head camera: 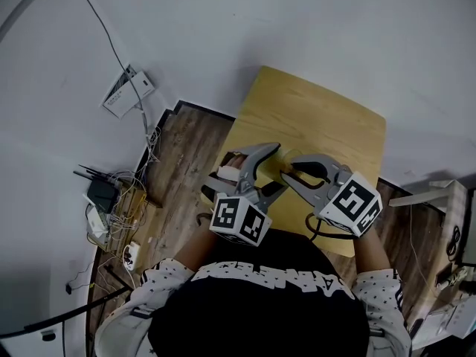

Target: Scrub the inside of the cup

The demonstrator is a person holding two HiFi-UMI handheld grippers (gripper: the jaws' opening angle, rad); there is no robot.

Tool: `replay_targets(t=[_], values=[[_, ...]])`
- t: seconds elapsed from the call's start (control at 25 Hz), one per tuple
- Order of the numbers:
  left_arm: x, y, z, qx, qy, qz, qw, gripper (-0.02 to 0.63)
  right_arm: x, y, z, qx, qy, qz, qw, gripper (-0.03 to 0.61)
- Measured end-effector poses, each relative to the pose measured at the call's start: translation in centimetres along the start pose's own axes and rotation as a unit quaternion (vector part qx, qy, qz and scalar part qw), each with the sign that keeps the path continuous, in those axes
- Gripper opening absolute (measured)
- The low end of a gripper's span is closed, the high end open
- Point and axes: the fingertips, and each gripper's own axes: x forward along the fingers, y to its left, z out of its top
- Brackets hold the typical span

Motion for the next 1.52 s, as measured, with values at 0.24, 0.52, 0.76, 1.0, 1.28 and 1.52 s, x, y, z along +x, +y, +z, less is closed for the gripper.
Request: replay_targets(t=[0.24, 0.52, 0.76, 1.0, 1.28, 1.52], values=[[0.3, -0.5, 0.8, 0.008, -0.007, -0.014, 0.9998, 0.367, -0.2, 0.2, 0.1, -0.021, -0.002, 0.032, 0.999, 0.063], [0.5, -0.8, 1.2, 0.016, -0.010, -0.035, 0.9992, 0.367, -0.6, 0.5, 0.3, -0.043, 0.006, 0.060, 0.997, 0.060], [0.6, -1.4, 1.0, 0.018, -0.015, -0.062, 0.9978, 0.367, -0.5, 1.2, -0.4, -0.087, 0.033, 0.079, 0.993, 0.058], [0.5, -2.2, 0.8, 0.005, -0.018, -0.093, 0.9955, 0.367, -0.6, 2.0, -1.3, -0.127, 0.062, 0.101, 0.985, 0.058], [0.3, -3.0, 0.6, -0.016, -0.025, -0.130, 0.9911, 0.367, -0.6, 2.7, -2.2, -0.167, 0.096, 0.126, 0.973, 0.057], [0.1, -4.1, 0.2, -0.033, -0.027, -0.177, 0.9832, 0.367, -0.6, 3.5, -3.1, -0.201, 0.124, 0.151, 0.960, 0.057]])
